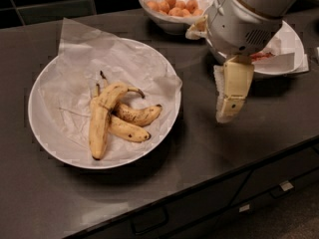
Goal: Pick banana from white bowl
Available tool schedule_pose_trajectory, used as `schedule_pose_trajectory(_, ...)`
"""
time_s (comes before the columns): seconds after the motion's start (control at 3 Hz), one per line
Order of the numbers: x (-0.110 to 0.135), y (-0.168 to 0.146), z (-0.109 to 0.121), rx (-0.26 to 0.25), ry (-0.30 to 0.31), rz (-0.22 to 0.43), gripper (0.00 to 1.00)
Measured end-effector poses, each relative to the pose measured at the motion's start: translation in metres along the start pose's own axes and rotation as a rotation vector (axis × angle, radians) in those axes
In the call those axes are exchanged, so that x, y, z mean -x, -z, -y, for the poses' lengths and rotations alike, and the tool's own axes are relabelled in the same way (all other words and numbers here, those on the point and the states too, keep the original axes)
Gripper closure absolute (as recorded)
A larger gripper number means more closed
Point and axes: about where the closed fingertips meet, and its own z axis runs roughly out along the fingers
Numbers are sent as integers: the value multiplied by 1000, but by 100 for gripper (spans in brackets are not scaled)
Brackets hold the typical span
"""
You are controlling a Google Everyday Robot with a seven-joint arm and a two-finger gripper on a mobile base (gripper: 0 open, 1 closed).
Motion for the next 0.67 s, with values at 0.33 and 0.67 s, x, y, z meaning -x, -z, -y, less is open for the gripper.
schedule_pose_trajectory(0.33, 0, 0, 0, 0, 0, 0, 0)
schedule_pose_trajectory(0.67, 36, -15, 4, 47, 129, 20, 8)
